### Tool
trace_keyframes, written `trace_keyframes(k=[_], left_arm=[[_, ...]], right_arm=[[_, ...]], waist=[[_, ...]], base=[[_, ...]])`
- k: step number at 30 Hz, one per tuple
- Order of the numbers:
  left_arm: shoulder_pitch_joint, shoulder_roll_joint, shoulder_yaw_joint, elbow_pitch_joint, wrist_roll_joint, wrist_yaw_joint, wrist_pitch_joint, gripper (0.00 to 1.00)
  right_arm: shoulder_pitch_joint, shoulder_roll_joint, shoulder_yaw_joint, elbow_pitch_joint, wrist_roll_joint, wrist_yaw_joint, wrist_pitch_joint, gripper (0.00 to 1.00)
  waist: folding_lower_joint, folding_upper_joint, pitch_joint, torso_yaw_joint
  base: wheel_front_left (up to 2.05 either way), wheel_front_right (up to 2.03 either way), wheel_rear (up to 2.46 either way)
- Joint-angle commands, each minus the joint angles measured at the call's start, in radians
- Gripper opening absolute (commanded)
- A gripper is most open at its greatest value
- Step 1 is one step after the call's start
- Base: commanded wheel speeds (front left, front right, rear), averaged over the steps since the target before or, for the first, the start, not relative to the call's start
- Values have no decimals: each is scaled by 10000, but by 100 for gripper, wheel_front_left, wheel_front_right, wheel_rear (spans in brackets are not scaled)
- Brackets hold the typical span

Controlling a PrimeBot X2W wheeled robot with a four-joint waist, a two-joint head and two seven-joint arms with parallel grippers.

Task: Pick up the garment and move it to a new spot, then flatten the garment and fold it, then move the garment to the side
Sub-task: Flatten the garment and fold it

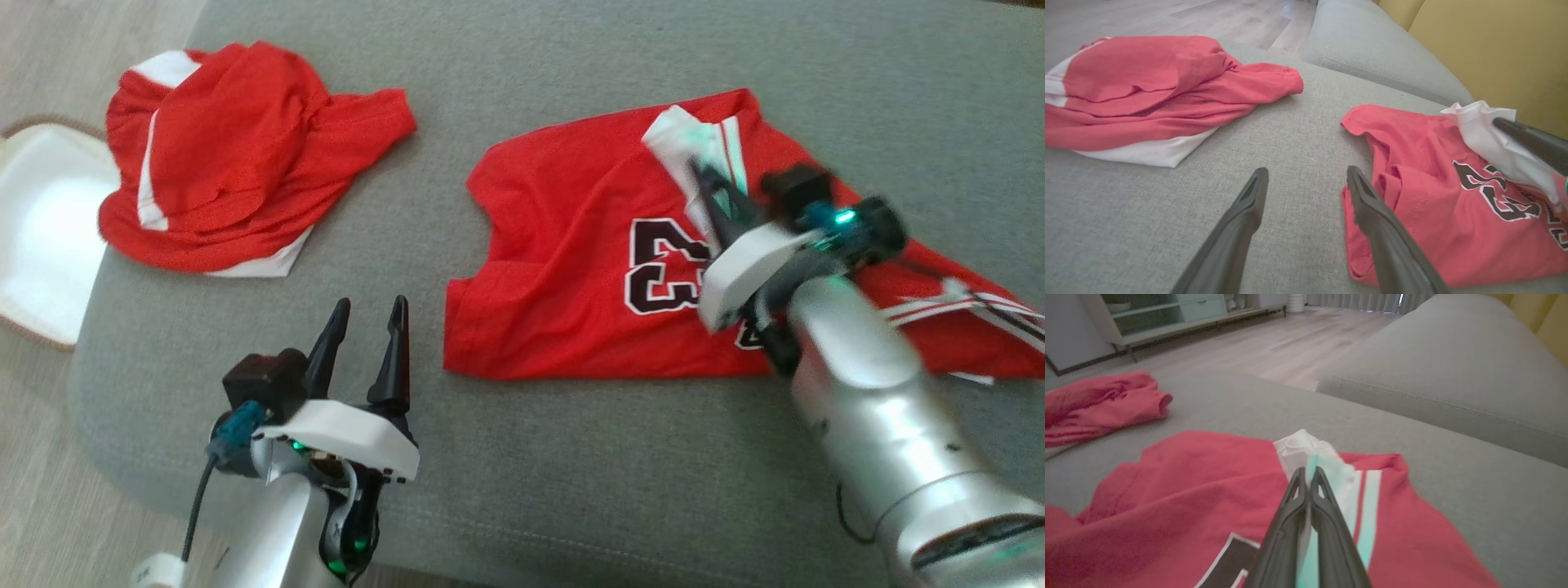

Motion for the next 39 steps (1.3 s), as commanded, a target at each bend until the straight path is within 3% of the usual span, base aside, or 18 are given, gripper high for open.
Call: trace_keyframes(k=[1, 5, 9, 16, 21, 24, 31, 36, 39], left_arm=[[-86, 125, 359, -291, 39, 20, -59, 100], [99, 125, 390, -284, 64, -25, -59, 100], [200, 125, 18, -203, -186, -69, -59, 100], [216, 125, -1264, -198, -629, -92, -59, 100], [666, 125, -1710, 1, -684, 24, -59, 100], [927, 125, -1627, 91, -606, 99, -59, 100], [1068, 125, -1212, -99, -455, 117, -59, 100], [906, 125, -1013, -243, -261, 28, -59, 100], [852, 125, -929, -258, -181, -6, -59, 100]], right_arm=[[-489, 156, -265, -437, -39, 65, -189, 0], [-1303, -256, -1359, -1223, -609, 65, -298, 0], [-2686, -1001, -1709, -1681, -1444, 65, -251, 0], [-5284, -1944, -1221, -1260, -2581, 65, 217, 0], [-6687, -1982, -840, -763, -2953, 65, -29, 0], [-7333, -1993, -642, -496, -3124, 65, -182, 0], [-6906, -2335, -519, -123, -2635, 65, -317, 0], [-4724, -3311, -1147, -769, -1725, 65, -325, 0], [-3419, -3563, -1355, -1354, -1248, 65, -326, 0]], waist=[[0, 0, -133, -144], [0, 0, -387, -342], [0, 0, -612, -124], [0, 0, -970, 1382], [0, 0, -1424, 2369], [0, 0, -1651, 2563], [0, 0, -1630, 1747], [0, 0, -1295, 750], [0, 0, -1157, 362]], base=[[0, 0, 0], [0, 0, 0], [0, 0, 0], [0, 0, 0], [0, 0, 0], [0, 0, 0], [0, 0, 0], [0, 0, 0], [0, 0, 0]])
